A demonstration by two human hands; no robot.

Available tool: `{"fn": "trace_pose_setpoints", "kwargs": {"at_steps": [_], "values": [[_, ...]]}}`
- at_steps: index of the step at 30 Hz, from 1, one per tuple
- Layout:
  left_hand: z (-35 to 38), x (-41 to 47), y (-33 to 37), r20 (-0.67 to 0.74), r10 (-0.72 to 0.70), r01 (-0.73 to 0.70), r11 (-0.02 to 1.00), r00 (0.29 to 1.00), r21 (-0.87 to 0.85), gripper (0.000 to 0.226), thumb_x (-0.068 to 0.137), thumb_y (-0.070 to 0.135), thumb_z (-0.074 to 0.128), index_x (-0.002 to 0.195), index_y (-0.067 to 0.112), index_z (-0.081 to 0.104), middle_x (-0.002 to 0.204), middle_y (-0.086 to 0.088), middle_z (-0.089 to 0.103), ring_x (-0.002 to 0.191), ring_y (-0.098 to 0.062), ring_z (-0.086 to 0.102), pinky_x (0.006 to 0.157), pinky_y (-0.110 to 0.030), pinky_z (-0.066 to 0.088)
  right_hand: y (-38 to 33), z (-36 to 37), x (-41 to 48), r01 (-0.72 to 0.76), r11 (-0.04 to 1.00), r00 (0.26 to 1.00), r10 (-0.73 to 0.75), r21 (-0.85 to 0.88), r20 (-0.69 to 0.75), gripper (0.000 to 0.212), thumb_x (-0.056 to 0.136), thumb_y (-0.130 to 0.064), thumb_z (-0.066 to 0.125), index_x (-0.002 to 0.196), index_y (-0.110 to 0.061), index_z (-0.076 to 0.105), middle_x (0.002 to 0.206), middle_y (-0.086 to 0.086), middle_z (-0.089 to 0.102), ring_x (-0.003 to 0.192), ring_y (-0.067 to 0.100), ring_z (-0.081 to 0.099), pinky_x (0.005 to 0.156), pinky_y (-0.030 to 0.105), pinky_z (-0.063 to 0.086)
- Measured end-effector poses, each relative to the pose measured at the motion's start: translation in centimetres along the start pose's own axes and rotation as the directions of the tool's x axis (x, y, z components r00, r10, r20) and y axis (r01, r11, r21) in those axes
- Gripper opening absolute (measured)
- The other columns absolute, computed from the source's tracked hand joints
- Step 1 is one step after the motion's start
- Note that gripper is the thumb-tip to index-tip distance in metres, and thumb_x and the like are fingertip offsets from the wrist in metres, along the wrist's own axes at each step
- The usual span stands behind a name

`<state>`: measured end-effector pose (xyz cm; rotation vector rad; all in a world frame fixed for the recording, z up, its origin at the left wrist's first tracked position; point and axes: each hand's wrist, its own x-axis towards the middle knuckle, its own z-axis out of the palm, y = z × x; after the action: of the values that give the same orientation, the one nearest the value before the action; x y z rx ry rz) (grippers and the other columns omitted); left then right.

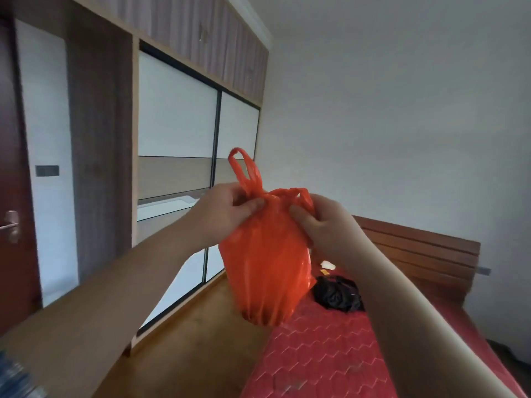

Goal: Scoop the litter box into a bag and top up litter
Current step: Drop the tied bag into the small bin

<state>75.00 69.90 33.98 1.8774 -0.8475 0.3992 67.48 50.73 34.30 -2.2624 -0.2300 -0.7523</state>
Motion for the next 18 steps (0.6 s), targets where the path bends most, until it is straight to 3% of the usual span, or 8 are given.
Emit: {"fn": "trace_pose_setpoints", "kwargs": {"at_steps": [1, 5, 8, 10, 12, 14, 18], "values": [[-0.8, -0.3, -0.8, -0.02, -0.024, 0.025, 0.999, 1.0, 0.025, 0.008, 0.096, 0.031, 0.062, 0.094, 0.034, 0.069, 0.082, 0.021, 0.068, 0.071, 0.016, 0.061, 0.062, -0.003, 0.044, -0.1, 1.1, 0.5, 0.013, 1.0, 1.0, -0.013, 0.003, 0.022, 0.016, 0.1, -0.031, 0.055, 0.095, -0.025, 0.069, 0.075, -0.008, 0.071, 0.062, 0.002, 0.064, 0.056, 0.024, 0.05], [-4.8, -2.0, -4.1, -0.11, -0.107, 0.119, 0.987, 0.988, 0.109, 0.011, 0.094, 0.032, 0.064, 0.084, 0.03, 0.068, 0.079, 0.013, 0.069, 0.065, 0.008, 0.061, 0.064, -0.014, 0.048, -0.9, 6.8, 2.8, 0.025, 0.997, 0.995, -0.032, 0.076, 0.096, 0.018, 0.099, -0.033, 0.056, 0.097, -0.023, 0.071, 0.079, -0.003, 0.072, 0.07, 0.013, 0.067, 0.069, 0.04, 0.057], [-9.2, -3.6, -7.1, -0.171, -0.177, 0.191, 0.979, 0.969, 0.069, 0.013, 0.092, 0.03, 0.067, 0.079, 0.031, 0.069, 0.075, 0.011, 0.072, 0.071, -0.003, 0.067, 0.071, -0.027, 0.055, -2.7, 12.2, 4.5, 0.062, 0.989, 0.989, -0.079, 0.136, 0.122, 0.018, 0.097, -0.037, 0.056, 0.097, -0.027, 0.071, 0.078, -0.006, 0.072, 0.068, 0.011, 0.065, 0.067, 0.038, 0.056], [-12.5, -4.9, -8.9, -0.196, -0.189, 0.212, 0.972, 0.962, 0.104, 0.014, 0.092, 0.031, 0.067, 0.078, 0.031, 0.068, 0.072, 0.013, 0.071, 0.068, 0.002, 0.065, 0.068, -0.022, 0.051, -4.4, 16.0, 5.5, 0.08, 0.984, 0.983, -0.104, 0.157, 0.153, 0.018, 0.098, -0.035, 0.056, 0.099, -0.026, 0.071, 0.077, -0.006, 0.071, 0.067, 0.01, 0.064, 0.066, 0.035, 0.053], [-15.9, -6.3, -10.9, -0.207, -0.193, 0.23, 0.958, 0.959, 0.169, 0.018, 0.094, 0.029, 0.065, 0.076, 0.031, 0.065, 0.066, 0.017, 0.067, 0.062, 0.01, 0.061, 0.061, -0.011, 0.043, -6.2, 20.0, 6.5, 0.083, 0.983, 0.975, -0.114, 0.163, 0.192, 0.018, 0.098, -0.034, 0.056, 0.096, -0.023, 0.07, 0.077, -0.002, 0.071, 0.07, 0.016, 0.065, 0.069, 0.039, 0.055], [-19.5, -7.7, -13.3, -0.22, -0.208, 0.256, 0.942, 0.953, 0.217, 0.018, 0.094, 0.029, 0.064, 0.076, 0.031, 0.065, 0.065, 0.019, 0.066, 0.061, 0.012, 0.059, 0.058, -0.01, 0.04, -8.1, 24.2, 7.5, 0.084, 0.983, 0.965, -0.121, 0.162, 0.233, 0.02, 0.098, -0.035, 0.055, 0.093, -0.022, 0.069, 0.078, 0.001, 0.071, 0.073, 0.02, 0.066, 0.073, 0.043, 0.056], [-27.8, -9.6, -18.7, -0.268, -0.227, 0.297, 0.92, 0.936, 0.257, 0.01, 0.093, 0.034, 0.065, 0.084, 0.033, 0.069, 0.079, 0.015, 0.07, 0.07, 0.009, 0.062, 0.064, -0.012, 0.044, -12.1, 33.4, 10.1, 0.111, 0.965, 0.954, -0.17, 0.236, 0.246, 0.02, 0.099, -0.03, 0.056, 0.084, -0.025, 0.066, 0.063, -0.012, 0.063, 0.059, 0.002, 0.058, 0.062, 0.028, 0.049]]}}
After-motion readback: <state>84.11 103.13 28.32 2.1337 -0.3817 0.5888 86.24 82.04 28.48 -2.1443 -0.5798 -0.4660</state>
